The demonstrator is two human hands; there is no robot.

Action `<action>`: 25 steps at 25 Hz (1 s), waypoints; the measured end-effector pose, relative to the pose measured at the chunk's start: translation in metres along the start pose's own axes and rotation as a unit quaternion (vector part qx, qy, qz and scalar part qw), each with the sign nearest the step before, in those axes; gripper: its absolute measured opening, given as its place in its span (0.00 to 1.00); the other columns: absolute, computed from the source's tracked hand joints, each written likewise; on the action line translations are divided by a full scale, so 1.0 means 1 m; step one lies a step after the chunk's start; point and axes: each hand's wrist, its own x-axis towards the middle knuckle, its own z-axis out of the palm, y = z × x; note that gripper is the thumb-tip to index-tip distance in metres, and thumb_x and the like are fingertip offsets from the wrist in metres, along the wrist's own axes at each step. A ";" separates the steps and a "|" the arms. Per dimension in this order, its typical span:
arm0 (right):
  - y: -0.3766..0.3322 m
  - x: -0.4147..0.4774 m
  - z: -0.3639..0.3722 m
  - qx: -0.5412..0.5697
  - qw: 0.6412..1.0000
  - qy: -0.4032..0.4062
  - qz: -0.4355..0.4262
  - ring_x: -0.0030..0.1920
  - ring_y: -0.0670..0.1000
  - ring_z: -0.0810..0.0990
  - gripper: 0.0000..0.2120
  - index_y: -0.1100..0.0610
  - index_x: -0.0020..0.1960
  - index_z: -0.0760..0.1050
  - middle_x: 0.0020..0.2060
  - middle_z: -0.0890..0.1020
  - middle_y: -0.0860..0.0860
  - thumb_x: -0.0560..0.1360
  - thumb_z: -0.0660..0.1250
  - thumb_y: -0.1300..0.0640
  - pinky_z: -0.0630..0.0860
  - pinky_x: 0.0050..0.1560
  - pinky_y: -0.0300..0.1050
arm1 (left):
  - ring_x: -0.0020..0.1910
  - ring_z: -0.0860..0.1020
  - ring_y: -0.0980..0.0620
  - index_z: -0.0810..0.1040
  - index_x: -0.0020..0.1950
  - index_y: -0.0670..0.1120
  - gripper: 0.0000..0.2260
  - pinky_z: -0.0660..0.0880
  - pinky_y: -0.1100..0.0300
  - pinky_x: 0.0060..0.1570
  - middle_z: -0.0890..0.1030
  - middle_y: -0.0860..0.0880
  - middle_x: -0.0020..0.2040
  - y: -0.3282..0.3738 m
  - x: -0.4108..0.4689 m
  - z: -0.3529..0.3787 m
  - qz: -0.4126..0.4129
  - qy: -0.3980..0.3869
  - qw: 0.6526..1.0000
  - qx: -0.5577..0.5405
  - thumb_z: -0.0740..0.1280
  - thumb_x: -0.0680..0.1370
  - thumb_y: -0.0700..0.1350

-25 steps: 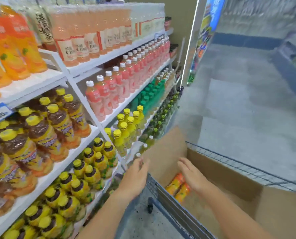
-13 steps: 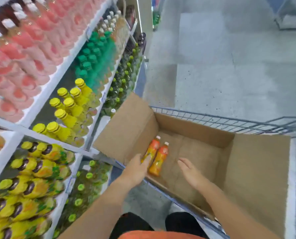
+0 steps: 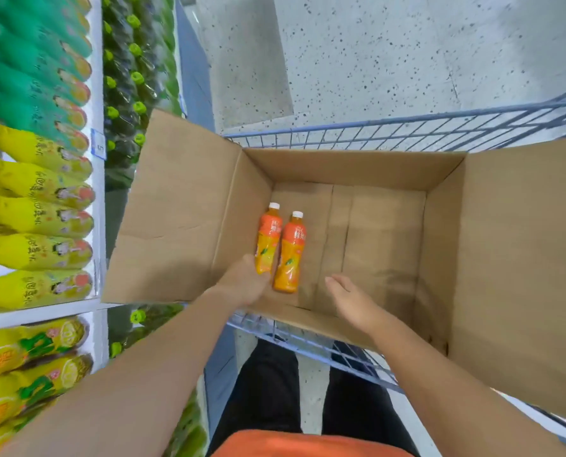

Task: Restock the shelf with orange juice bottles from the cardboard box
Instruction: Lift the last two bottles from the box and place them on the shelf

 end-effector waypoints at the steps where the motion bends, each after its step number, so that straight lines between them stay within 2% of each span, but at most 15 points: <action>1: -0.002 0.016 0.007 0.012 1.000 0.002 0.009 0.77 0.54 0.63 0.29 0.52 0.80 0.58 0.78 0.64 0.51 0.83 0.49 0.39 0.58 0.74 0.50 | 0.44 0.74 0.50 0.71 0.51 0.49 0.02 0.67 0.58 0.42 0.76 0.51 0.45 0.001 0.015 -0.002 0.010 0.001 1.000 0.015 0.63 0.81 0.46; 3: -0.005 0.053 0.021 0.033 0.999 0.019 0.015 0.77 0.54 0.64 0.29 0.55 0.80 0.59 0.78 0.65 0.53 0.84 0.50 0.41 0.59 0.73 0.47 | 0.41 0.75 0.48 0.71 0.41 0.49 0.09 0.68 0.58 0.39 0.75 0.51 0.39 -0.003 0.055 0.002 0.018 -0.009 0.999 0.042 0.63 0.81 0.43; 4: -0.006 0.073 0.028 0.041 0.999 0.027 0.015 0.76 0.55 0.64 0.28 0.55 0.79 0.61 0.77 0.66 0.53 0.84 0.51 0.41 0.60 0.72 0.46 | 0.42 0.77 0.46 0.72 0.41 0.49 0.07 0.71 0.58 0.40 0.77 0.50 0.39 -0.006 0.078 0.007 0.019 -0.013 0.999 0.047 0.64 0.79 0.43; 5: -0.005 0.094 0.035 0.043 0.998 0.033 0.013 0.75 0.55 0.66 0.28 0.55 0.78 0.62 0.76 0.67 0.54 0.84 0.52 0.41 0.61 0.72 0.45 | 0.45 0.79 0.44 0.75 0.46 0.48 0.02 0.75 0.56 0.44 0.79 0.47 0.42 -0.009 0.097 0.011 0.031 -0.011 0.998 0.047 0.64 0.78 0.44; 6: -0.005 0.112 0.041 0.040 0.999 0.034 0.008 0.74 0.55 0.67 0.28 0.56 0.77 0.64 0.75 0.69 0.54 0.83 0.52 0.41 0.62 0.71 0.45 | 0.48 0.80 0.42 0.76 0.52 0.47 0.06 0.77 0.52 0.50 0.80 0.45 0.47 -0.014 0.116 0.018 0.028 -0.017 0.998 0.052 0.65 0.76 0.46; 8: -0.004 0.146 0.051 0.043 0.998 0.040 0.010 0.71 0.55 0.71 0.28 0.57 0.76 0.66 0.72 0.72 0.54 0.83 0.55 0.41 0.66 0.69 0.46 | 0.57 0.79 0.40 0.72 0.65 0.44 0.21 0.76 0.46 0.60 0.78 0.42 0.59 -0.016 0.143 0.029 0.042 -0.010 0.997 0.057 0.68 0.75 0.49; 10: -0.004 0.176 0.057 0.053 0.998 0.043 0.016 0.67 0.55 0.75 0.28 0.57 0.75 0.66 0.70 0.75 0.54 0.81 0.61 0.42 0.70 0.67 0.47 | 0.65 0.74 0.39 0.64 0.73 0.43 0.31 0.72 0.45 0.66 0.72 0.40 0.67 -0.013 0.164 0.039 0.050 0.014 0.997 0.059 0.72 0.75 0.51; 12: -0.006 0.195 0.062 0.085 0.996 0.034 0.010 0.59 0.52 0.78 0.27 0.57 0.73 0.68 0.65 0.78 0.54 0.79 0.68 0.48 0.74 0.59 0.45 | 0.68 0.73 0.38 0.59 0.76 0.40 0.36 0.70 0.48 0.66 0.69 0.39 0.70 -0.013 0.177 0.046 0.045 0.037 0.995 0.084 0.73 0.76 0.50; 15: -0.008 0.210 0.071 0.159 0.986 0.041 0.026 0.50 0.50 0.82 0.25 0.58 0.66 0.74 0.55 0.82 0.53 0.73 0.76 0.54 0.77 0.47 0.43 | 0.67 0.74 0.39 0.55 0.78 0.38 0.41 0.71 0.51 0.64 0.68 0.38 0.70 -0.014 0.190 0.055 0.043 0.062 0.989 0.124 0.75 0.74 0.50; 17: -0.009 0.211 0.074 0.175 0.982 0.069 0.034 0.46 0.50 0.83 0.23 0.59 0.62 0.77 0.50 0.84 0.52 0.70 0.78 0.55 0.80 0.47 0.45 | 0.67 0.74 0.39 0.52 0.79 0.38 0.45 0.71 0.50 0.63 0.68 0.38 0.70 -0.015 0.194 0.057 0.047 0.058 0.990 0.119 0.76 0.73 0.50; 19: -0.008 0.205 0.070 0.153 0.982 0.101 0.035 0.45 0.50 0.83 0.20 0.58 0.58 0.78 0.45 0.84 0.50 0.68 0.78 0.55 0.80 0.45 0.44 | 0.66 0.75 0.39 0.55 0.79 0.40 0.42 0.72 0.49 0.62 0.70 0.39 0.69 -0.019 0.198 0.057 0.054 0.053 0.993 0.091 0.75 0.73 0.50; 21: -0.001 0.195 0.061 0.118 0.982 0.143 0.042 0.42 0.48 0.82 0.18 0.54 0.56 0.78 0.41 0.82 0.47 0.67 0.78 0.55 0.77 0.40 0.41 | 0.63 0.77 0.39 0.62 0.75 0.42 0.35 0.74 0.49 0.59 0.74 0.40 0.66 -0.023 0.202 0.057 0.067 0.046 0.994 0.077 0.75 0.73 0.48; 25: 0.016 0.180 0.052 0.080 0.971 0.218 0.059 0.45 0.51 0.82 0.22 0.49 0.55 0.75 0.46 0.82 0.49 0.63 0.76 0.48 0.82 0.48 0.51 | 0.58 0.79 0.40 0.71 0.68 0.45 0.27 0.76 0.51 0.56 0.78 0.42 0.61 -0.025 0.208 0.062 0.072 0.029 0.996 0.033 0.76 0.72 0.48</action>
